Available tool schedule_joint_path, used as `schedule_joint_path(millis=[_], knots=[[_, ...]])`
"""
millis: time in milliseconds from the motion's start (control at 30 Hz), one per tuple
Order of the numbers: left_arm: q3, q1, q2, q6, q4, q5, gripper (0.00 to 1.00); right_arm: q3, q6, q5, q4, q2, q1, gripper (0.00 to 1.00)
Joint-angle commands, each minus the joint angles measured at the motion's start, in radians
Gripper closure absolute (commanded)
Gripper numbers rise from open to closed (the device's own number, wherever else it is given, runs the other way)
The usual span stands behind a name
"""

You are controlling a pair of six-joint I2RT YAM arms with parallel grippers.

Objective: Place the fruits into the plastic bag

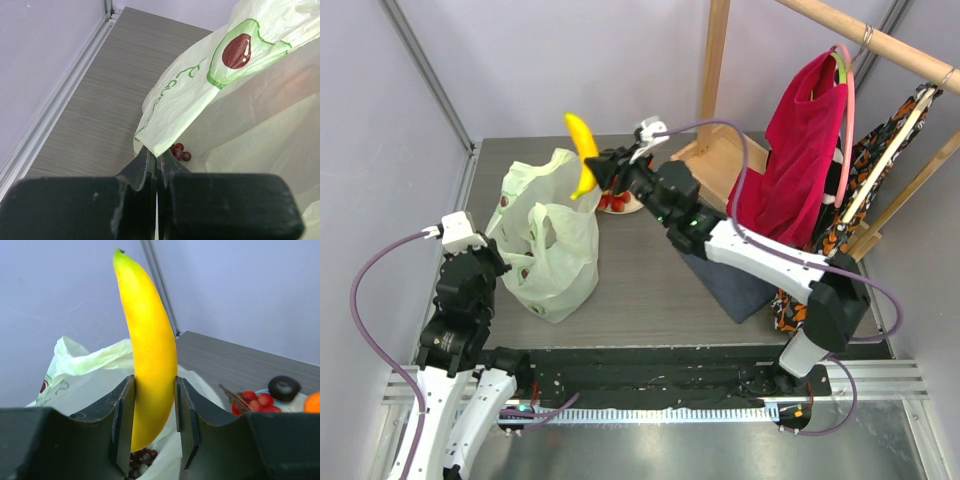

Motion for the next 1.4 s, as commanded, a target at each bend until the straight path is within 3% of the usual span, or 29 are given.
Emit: schedule_joint_path(millis=[0,333,567,933,1133,1367], knots=[[-0.002,0.005,-0.01,-0.004,0.055,0.002,1.0,0.035,-0.085,0.053,0.214,0.086,0.056,0.99],[-0.002,0.005,-0.007,-0.004,0.056,0.005,1.0,-0.229,-0.079,0.09,0.387,-0.024,0.195,0.99],[0.0,0.005,-0.01,-0.004,0.056,0.005,1.0,-0.225,-0.084,0.052,0.208,-0.031,0.229,0.99],[0.0,0.004,-0.013,-0.005,0.055,0.008,1.0,0.289,-0.137,0.016,-0.516,0.213,0.227,0.99],[0.0,0.004,-0.013,-0.005,0.056,0.012,1.0,0.487,-0.151,-0.022,-0.751,0.341,0.227,0.99],[-0.002,0.004,-0.012,-0.007,0.056,0.015,1.0,0.639,-0.144,-0.056,-0.901,0.496,0.227,0.99]])
